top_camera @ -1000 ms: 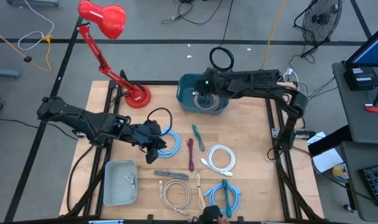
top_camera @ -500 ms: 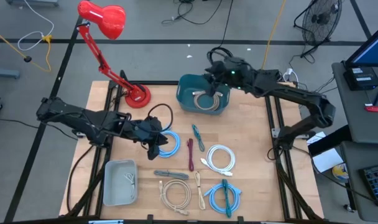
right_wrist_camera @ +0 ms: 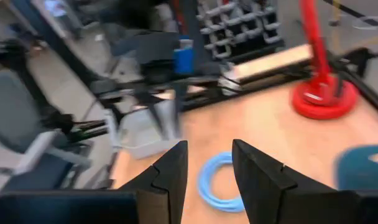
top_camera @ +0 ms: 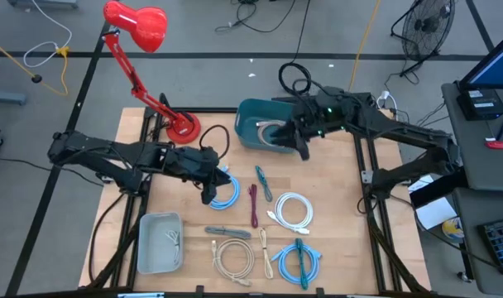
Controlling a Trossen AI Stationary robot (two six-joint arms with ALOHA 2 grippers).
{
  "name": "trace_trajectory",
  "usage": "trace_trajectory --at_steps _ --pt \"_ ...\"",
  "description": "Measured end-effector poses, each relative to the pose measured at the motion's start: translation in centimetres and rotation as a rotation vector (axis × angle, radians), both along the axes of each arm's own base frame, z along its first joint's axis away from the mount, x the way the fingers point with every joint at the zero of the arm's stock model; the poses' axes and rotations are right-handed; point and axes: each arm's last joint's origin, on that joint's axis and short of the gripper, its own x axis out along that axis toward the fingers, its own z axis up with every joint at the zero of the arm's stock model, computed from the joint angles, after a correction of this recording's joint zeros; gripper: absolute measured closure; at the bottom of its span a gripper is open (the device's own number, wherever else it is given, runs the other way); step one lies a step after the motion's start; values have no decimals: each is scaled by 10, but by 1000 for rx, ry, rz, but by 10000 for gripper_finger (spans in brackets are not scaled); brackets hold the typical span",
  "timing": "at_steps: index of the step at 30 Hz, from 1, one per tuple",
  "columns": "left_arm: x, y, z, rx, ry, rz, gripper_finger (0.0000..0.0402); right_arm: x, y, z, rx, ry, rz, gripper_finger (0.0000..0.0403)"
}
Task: Pick & Place USB Port
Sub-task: Put the top blue charger cable into the gray bin
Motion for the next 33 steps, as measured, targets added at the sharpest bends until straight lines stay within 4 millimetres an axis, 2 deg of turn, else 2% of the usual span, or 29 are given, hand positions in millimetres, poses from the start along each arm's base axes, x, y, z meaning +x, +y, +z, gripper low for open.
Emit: trace_trajectory --at_steps 5,8,15,19,22,27,33 --pt "4 5 5 -27 -61 -18 325 -8 36 12 -3 -41 121 287" --pt "5 6 6 -28 -76 -25 325 -19 53 16 -25 -34 156 287" --pt "6 6 9 -30 -111 -27 325 -67 76 18 -168 124 -120 287" --pt "7 6 11 -30 -124 -25 325 -94 86 24 -254 118 -304 287" --pt "7 8 11 -32 -124 -19 325 -105 94 22 -290 82 -390 287" --pt "7 9 11 -31 -126 -9 325 -103 108 -3 -304 50 -472 287" --pt "8 15 12 -33 -137 11 325 -80 125 -66 -246 -51 -527 287"
